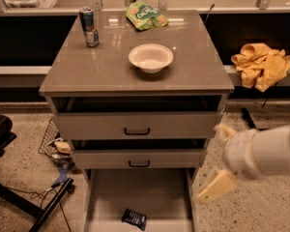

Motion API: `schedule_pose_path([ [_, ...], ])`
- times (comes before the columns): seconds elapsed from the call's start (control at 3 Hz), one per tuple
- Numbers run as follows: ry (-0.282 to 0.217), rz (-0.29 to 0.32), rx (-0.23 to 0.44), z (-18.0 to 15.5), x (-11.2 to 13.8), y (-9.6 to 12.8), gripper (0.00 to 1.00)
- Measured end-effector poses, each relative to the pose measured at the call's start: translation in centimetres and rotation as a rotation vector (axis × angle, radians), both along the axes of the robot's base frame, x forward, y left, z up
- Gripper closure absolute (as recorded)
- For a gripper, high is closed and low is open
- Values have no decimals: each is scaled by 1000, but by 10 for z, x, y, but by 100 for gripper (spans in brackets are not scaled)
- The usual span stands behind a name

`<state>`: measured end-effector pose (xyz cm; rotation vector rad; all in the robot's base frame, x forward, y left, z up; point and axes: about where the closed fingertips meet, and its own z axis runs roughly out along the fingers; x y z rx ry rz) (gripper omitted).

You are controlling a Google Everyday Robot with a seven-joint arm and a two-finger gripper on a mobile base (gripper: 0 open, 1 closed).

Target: Pick rxbar blueberry from bottom drawer and place on counter

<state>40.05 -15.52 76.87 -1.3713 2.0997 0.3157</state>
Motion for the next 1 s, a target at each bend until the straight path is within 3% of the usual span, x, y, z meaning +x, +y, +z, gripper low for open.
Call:
schedule_pose_path([
  [0.67, -80, 12, 110, -96, 28, 59, 0],
  [1.0, -140, -38, 104, -96, 48, 54, 0],
])
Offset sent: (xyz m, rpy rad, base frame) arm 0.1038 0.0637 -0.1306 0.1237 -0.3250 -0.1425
